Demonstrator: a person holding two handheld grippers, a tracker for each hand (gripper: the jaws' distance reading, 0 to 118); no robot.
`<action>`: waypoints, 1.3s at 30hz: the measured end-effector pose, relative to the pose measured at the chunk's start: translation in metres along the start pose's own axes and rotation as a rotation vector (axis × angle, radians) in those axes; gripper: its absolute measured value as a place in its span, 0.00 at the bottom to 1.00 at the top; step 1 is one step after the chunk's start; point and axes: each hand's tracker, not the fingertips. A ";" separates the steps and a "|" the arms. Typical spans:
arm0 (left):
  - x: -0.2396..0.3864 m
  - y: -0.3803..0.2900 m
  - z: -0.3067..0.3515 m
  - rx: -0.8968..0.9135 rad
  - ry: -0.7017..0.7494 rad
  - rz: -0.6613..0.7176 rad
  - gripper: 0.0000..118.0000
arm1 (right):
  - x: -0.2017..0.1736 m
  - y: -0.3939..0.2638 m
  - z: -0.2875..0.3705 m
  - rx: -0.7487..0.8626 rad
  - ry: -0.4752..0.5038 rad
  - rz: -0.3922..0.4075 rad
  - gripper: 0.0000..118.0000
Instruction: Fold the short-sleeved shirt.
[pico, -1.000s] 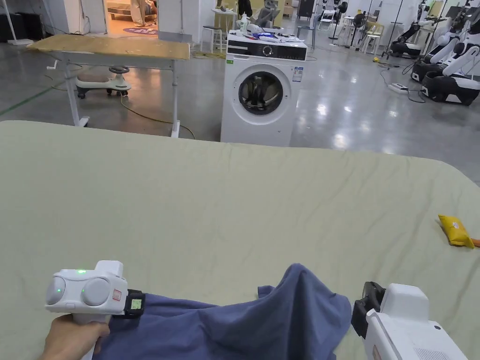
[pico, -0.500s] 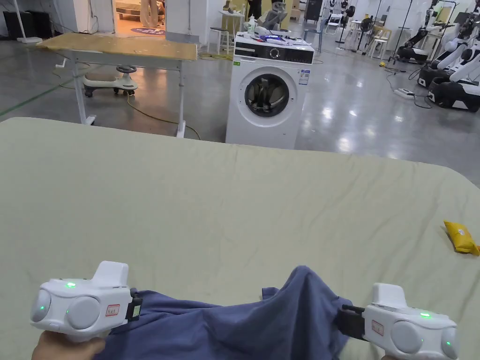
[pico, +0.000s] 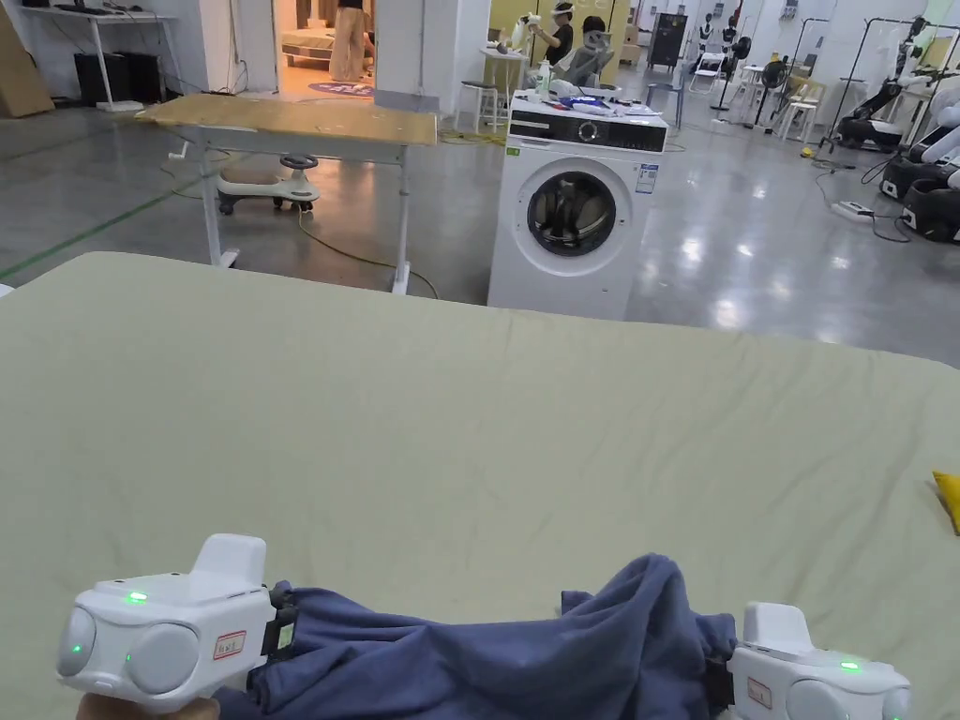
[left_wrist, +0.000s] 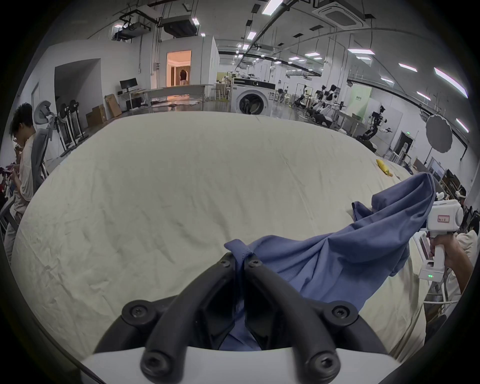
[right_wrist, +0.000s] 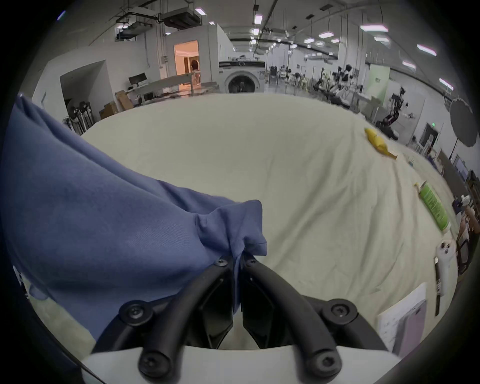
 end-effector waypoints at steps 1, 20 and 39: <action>-0.001 0.003 0.004 0.015 0.003 -0.002 0.01 | -0.001 0.002 0.007 0.023 -0.009 0.008 0.01; -0.074 0.142 0.141 0.374 0.187 -0.015 0.01 | 0.027 0.104 0.158 0.417 -0.112 0.012 0.01; -0.112 0.269 0.157 0.478 0.265 0.038 0.01 | 0.030 0.249 0.212 0.630 -0.212 -0.001 0.01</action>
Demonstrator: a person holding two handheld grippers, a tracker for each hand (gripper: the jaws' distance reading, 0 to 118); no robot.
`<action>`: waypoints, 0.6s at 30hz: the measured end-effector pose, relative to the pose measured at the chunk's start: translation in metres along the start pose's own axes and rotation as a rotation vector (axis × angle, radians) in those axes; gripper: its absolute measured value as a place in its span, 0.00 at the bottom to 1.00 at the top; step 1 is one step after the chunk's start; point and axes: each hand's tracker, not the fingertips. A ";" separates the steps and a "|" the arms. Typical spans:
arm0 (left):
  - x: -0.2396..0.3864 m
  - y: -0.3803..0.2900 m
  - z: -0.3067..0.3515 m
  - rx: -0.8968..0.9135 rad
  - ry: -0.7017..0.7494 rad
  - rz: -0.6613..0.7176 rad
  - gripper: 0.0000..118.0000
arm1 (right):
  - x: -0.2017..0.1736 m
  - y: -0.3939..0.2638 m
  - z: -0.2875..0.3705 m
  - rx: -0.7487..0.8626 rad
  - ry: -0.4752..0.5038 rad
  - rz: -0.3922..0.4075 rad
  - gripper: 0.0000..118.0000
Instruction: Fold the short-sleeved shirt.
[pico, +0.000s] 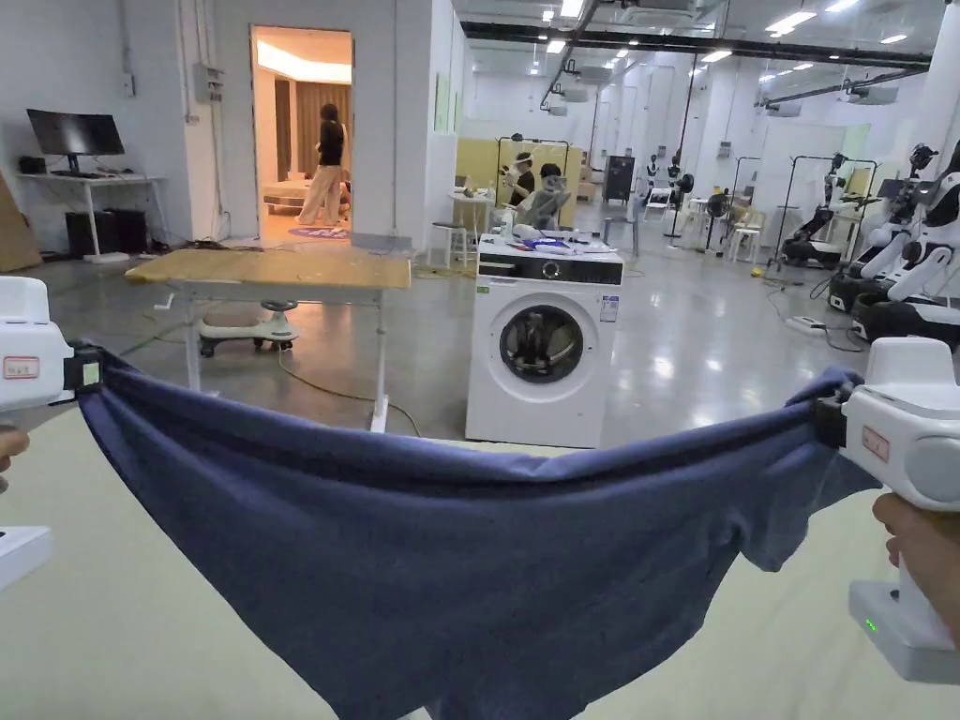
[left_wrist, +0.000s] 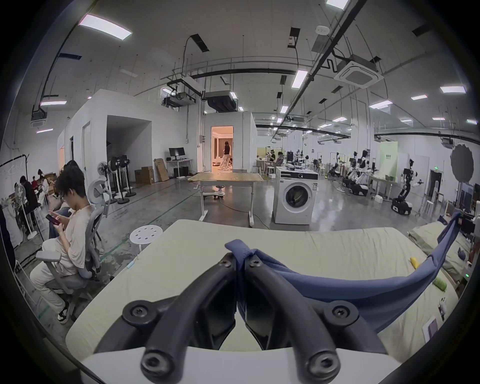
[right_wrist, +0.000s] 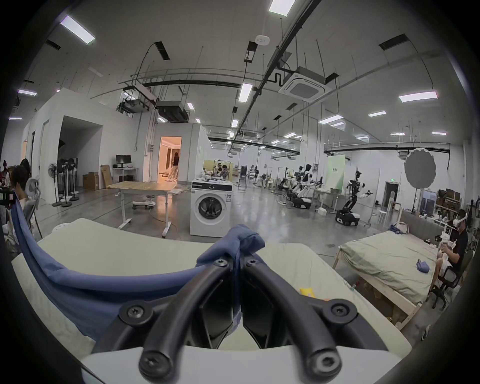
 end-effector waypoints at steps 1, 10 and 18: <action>0.000 0.005 -0.002 0.007 0.007 0.001 0.01 | 0.000 0.007 -0.004 0.008 -0.004 -0.006 0.01; -0.002 0.033 -0.018 0.055 0.020 0.004 0.01 | 0.004 0.043 -0.027 0.061 -0.045 0.001 0.01; 0.001 -0.016 -0.027 0.012 -0.002 0.004 0.01 | 0.006 0.004 -0.030 0.010 -0.041 0.004 0.01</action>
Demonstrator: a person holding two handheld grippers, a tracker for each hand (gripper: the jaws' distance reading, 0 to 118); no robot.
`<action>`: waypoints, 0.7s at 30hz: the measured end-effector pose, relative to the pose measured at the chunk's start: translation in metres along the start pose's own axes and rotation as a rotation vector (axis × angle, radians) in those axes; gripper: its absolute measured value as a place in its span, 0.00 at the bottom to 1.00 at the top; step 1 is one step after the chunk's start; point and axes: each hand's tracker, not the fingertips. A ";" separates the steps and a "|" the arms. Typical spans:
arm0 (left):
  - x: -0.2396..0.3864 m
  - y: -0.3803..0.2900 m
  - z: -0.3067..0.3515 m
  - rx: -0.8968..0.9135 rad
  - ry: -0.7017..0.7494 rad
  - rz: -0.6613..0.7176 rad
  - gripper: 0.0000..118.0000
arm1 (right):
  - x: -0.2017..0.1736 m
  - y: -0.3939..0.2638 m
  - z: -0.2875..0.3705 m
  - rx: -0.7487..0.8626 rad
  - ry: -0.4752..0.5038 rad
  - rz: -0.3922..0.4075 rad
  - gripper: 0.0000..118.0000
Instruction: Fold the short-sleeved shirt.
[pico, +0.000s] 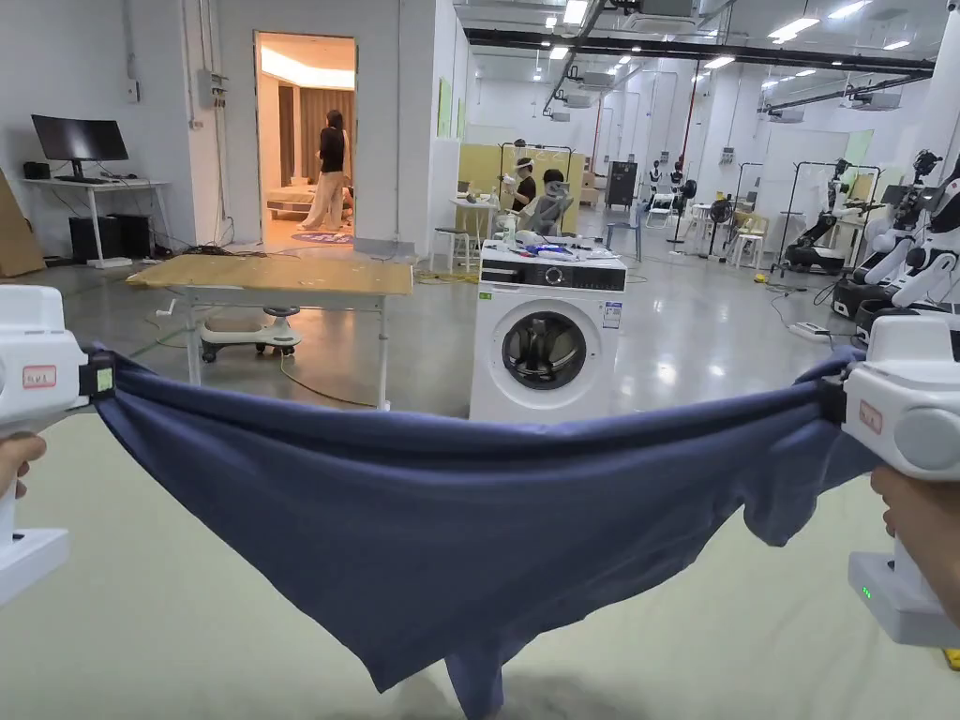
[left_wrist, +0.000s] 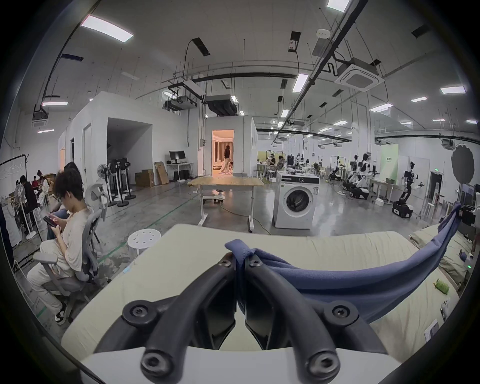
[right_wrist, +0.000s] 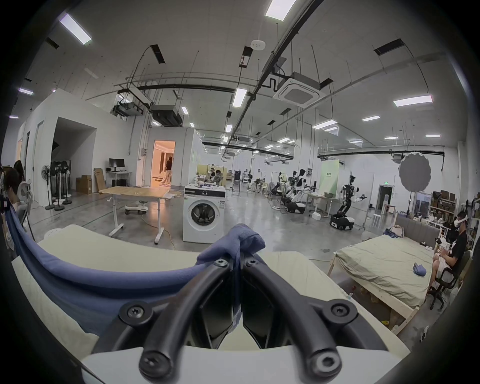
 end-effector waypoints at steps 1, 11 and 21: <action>-0.001 -0.012 0.001 -0.007 -0.006 0.012 0.01 | -0.001 -0.010 0.001 -0.011 0.000 0.003 0.01; -0.014 -0.134 0.035 -0.121 -0.024 0.068 0.01 | 0.004 -0.116 0.040 -0.112 0.011 0.027 0.01; -0.035 -0.230 0.120 -0.159 -0.043 0.133 0.01 | 0.011 -0.213 0.124 -0.245 0.034 0.033 0.01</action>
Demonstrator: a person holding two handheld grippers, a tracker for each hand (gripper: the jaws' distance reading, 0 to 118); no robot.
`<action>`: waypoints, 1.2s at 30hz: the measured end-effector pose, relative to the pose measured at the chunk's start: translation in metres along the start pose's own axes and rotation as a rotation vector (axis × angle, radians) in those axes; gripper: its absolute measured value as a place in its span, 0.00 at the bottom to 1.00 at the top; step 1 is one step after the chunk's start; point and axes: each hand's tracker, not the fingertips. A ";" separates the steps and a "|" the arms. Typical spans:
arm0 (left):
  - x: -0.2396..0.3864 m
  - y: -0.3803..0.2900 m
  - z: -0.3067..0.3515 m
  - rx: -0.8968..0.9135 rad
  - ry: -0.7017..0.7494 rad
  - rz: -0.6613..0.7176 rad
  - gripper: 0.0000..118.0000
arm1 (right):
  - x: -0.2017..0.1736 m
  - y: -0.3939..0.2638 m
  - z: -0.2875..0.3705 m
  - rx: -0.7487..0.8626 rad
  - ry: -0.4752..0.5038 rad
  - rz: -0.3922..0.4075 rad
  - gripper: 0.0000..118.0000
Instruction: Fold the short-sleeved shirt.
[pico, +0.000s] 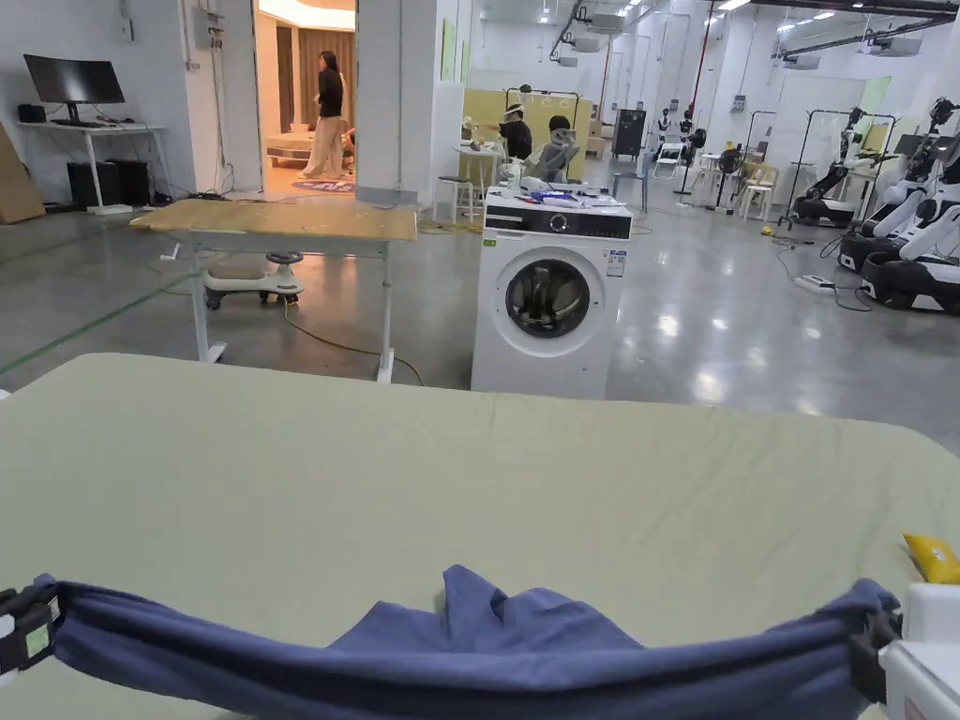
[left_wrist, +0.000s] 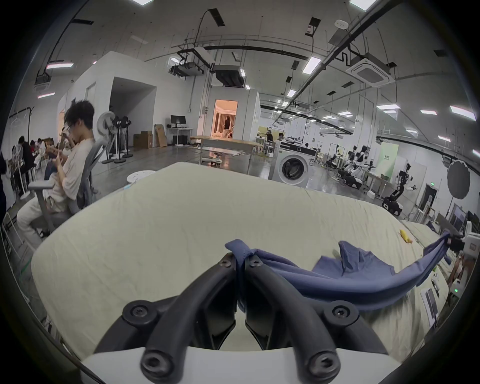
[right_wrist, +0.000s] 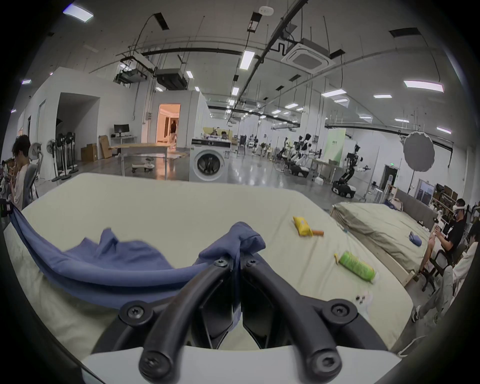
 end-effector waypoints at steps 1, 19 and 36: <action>-0.003 -0.007 0.004 -0.010 -0.003 0.004 0.01 | 0.000 -0.010 0.005 -0.011 -0.004 0.005 0.01; -0.024 -0.120 0.007 -0.245 0.062 0.003 0.01 | -0.018 -0.130 0.029 -0.262 -0.017 0.030 0.04; 0.096 -0.053 0.014 0.093 -0.023 -0.246 0.25 | -0.115 -0.047 0.043 0.124 0.081 -0.011 0.47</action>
